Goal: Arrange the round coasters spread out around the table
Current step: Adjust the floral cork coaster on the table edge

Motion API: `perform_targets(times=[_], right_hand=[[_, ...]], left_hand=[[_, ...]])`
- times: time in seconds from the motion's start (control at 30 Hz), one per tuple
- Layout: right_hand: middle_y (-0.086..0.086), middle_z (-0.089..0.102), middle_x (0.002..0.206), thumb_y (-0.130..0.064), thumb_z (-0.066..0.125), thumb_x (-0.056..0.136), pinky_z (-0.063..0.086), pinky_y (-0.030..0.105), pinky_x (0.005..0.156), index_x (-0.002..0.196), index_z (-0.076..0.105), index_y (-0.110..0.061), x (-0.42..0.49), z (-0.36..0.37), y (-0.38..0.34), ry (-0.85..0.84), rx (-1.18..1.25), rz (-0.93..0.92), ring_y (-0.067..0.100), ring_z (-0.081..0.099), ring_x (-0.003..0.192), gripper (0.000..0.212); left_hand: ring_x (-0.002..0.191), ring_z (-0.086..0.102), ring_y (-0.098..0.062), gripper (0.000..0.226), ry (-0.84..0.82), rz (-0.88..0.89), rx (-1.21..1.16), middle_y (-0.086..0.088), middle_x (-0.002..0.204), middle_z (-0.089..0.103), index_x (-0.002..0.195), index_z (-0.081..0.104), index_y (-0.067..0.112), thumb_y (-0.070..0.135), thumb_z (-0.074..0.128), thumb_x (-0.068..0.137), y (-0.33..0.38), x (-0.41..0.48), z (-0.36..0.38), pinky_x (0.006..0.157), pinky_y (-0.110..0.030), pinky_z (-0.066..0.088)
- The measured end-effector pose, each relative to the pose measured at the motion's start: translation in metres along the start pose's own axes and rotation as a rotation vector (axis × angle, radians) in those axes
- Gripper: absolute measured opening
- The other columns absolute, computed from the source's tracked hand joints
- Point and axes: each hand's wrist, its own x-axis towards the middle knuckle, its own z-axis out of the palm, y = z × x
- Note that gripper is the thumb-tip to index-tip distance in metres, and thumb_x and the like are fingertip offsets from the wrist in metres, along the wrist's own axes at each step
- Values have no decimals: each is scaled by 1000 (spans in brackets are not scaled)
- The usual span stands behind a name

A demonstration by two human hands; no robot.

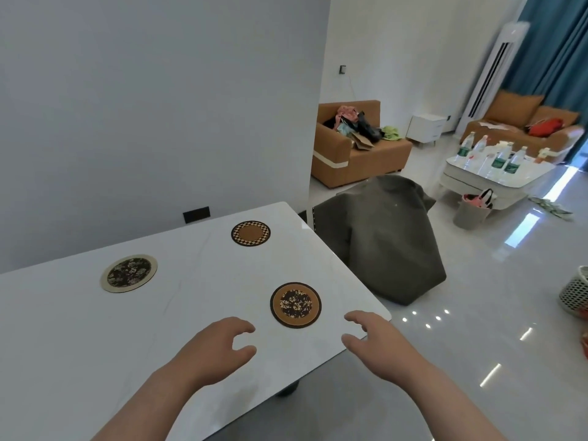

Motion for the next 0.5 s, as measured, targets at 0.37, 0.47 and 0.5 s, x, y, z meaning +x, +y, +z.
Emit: perform_targets(times=[0.37,0.47,0.5], right_hand=[[-16,44,145,-42,55,91,32,26,110,138,44,-35,113,-32,6,-117,-187,-127,6,40,133,49],[-16,45,144,-42,56,91,33,29,111,138,44,-34,143,-43,0,-127,-214,-175,6,40,133,49],[-16,46,144,-42,56,92,34,30,111,138,44,-34,152,-46,-2,-129,-214,-193,6,40,132,49]], left_hand=[[122,45,2,44,118,-182,-40,23,133,50,128,50,40,47,59,85,-16,69,-2,97,-21,37],[122,45,1,45,171,-233,-82,21,135,49,129,51,38,46,60,85,-16,84,-9,96,-20,35],[123,45,0,46,188,-248,-89,20,135,49,129,51,38,46,61,85,-15,87,-12,97,-21,35]])
